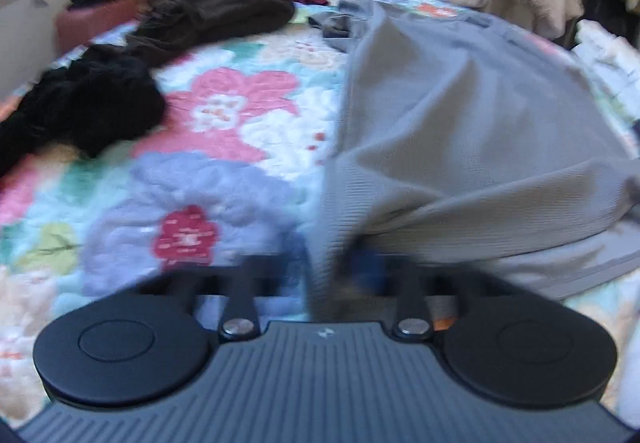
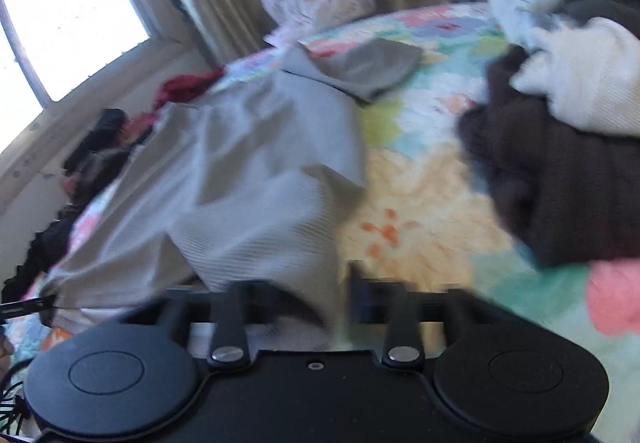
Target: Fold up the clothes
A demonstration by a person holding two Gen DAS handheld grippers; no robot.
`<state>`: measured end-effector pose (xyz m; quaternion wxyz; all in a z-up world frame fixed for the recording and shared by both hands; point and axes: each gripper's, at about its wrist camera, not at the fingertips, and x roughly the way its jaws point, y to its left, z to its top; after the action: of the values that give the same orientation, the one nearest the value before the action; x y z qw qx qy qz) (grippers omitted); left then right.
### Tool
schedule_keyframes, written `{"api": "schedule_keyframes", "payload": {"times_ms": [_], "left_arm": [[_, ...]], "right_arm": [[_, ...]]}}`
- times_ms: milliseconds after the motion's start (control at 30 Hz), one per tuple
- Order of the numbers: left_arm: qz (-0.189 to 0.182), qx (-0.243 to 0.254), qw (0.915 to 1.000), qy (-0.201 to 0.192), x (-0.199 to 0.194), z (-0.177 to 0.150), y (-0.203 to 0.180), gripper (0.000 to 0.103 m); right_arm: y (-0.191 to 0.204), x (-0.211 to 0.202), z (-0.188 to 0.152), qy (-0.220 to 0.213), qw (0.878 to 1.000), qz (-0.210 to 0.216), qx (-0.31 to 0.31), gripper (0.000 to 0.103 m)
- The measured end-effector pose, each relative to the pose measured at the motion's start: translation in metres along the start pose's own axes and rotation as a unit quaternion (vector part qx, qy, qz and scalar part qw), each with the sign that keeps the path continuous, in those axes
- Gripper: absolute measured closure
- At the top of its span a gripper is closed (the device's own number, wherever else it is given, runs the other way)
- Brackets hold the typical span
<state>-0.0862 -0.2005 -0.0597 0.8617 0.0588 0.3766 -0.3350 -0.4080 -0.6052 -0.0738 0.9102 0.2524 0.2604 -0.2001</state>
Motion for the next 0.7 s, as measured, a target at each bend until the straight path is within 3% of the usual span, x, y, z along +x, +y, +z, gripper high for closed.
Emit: {"api": "schedule_keyframes", "payload": {"times_ms": [67, 167, 300, 367, 433, 500, 600, 700], "left_arm": [[-0.016, -0.013, 0.9997, -0.016, -0.010, 0.008, 0.003, 0.099], [-0.062, -0.076, 0.9941, -0.046, -0.036, 0.017, 0.019, 0.099], [-0.092, -0.136, 0.9850, -0.054, -0.052, 0.011, 0.040, 0.099], [-0.080, -0.141, 0.9863, -0.031, -0.043, 0.003, 0.045, 0.099], [-0.063, -0.124, 0.9902, 0.010, -0.025, -0.006, 0.042, 0.099], [-0.043, -0.100, 0.9934, 0.036, -0.013, -0.013, 0.037, 0.097], [-0.027, -0.089, 0.9950, 0.037, -0.016, -0.014, 0.034, 0.096], [-0.032, -0.110, 0.9932, 0.021, -0.030, -0.010, 0.041, 0.094]], "right_arm": [[0.005, -0.016, 0.013, -0.030, 0.999, 0.015, -0.011, 0.096], [0.006, -0.061, 0.034, -0.065, 0.996, 0.064, -0.002, 0.096], [-0.004, -0.101, 0.031, -0.061, 0.991, 0.107, 0.043, 0.096], [-0.010, -0.096, 0.013, -0.039, 0.994, 0.093, 0.052, 0.096], [-0.016, -0.075, -0.007, 0.002, 0.998, 0.043, 0.047, 0.096], [-0.026, -0.055, -0.023, 0.027, 0.997, 0.027, 0.065, 0.096], [-0.029, -0.042, -0.031, 0.049, 0.997, 0.008, 0.064, 0.096], [-0.029, -0.050, -0.028, 0.058, 0.996, 0.023, 0.062, 0.095]]}}
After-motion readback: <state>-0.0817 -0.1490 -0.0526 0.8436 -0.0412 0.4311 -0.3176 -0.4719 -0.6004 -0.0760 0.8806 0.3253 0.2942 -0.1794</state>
